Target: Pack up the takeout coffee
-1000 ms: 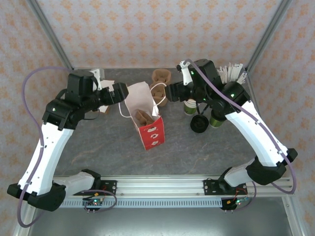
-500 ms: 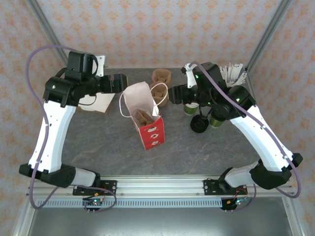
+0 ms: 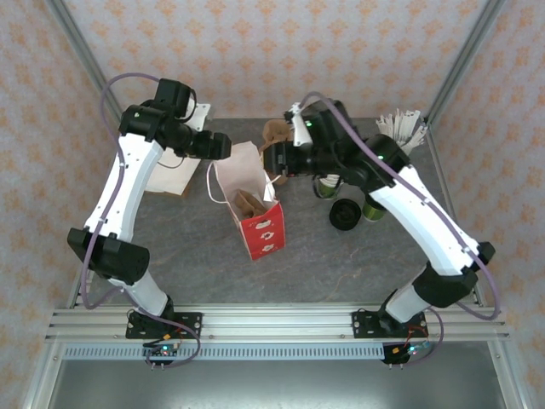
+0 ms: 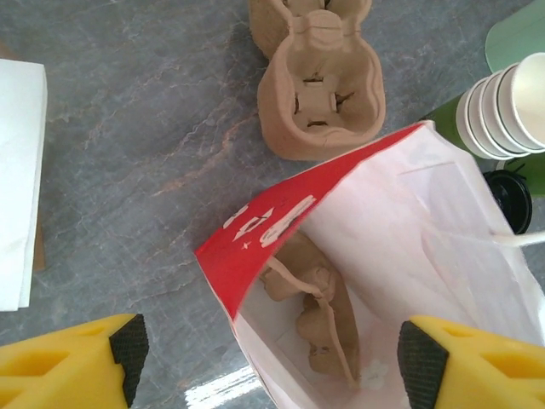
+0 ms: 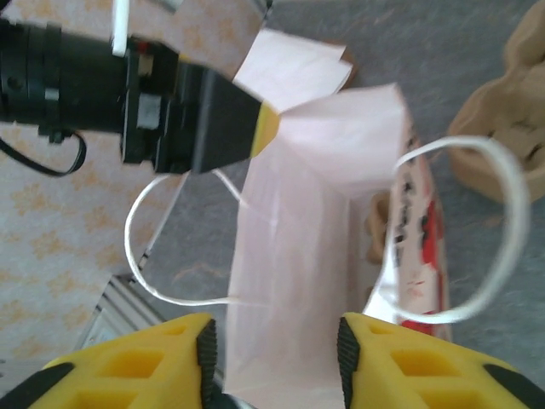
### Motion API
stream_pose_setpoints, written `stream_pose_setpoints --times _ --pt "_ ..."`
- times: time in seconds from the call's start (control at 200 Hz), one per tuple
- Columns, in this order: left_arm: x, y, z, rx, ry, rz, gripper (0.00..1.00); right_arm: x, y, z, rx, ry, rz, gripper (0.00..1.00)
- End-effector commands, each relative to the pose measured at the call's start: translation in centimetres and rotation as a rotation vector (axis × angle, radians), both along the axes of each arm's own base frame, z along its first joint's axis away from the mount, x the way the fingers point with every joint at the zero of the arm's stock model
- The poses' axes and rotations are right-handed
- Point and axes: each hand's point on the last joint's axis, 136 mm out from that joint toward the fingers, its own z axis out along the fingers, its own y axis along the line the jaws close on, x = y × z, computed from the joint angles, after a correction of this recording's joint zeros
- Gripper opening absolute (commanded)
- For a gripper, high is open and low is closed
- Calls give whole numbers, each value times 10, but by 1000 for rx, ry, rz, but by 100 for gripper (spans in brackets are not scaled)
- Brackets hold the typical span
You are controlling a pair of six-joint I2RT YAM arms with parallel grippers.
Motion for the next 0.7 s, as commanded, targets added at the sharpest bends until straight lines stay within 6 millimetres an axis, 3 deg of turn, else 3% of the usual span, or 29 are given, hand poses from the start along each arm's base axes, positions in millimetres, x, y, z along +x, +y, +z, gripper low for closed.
stream_pose_setpoints --times 0.0,0.175,0.33,0.43,0.541,0.696 --pt "3 -7 10 -62 -29 -62 72 -5 22 -17 -1 103 -20 38" --pt "5 -24 3 -153 4 -117 58 7 41 -44 -114 113 -85 34" --pt "5 -23 -5 -148 22 -117 42 19 53 -73 -199 165 -131 30" --pt "4 -22 -9 -142 27 -117 35 27 49 -95 -281 176 -173 29" --pt "3 -20 -12 -124 30 -120 35 31 49 -112 -337 190 -186 30" --pt "3 -13 -21 -71 39 -121 42 30 58 -125 -348 209 -169 31"
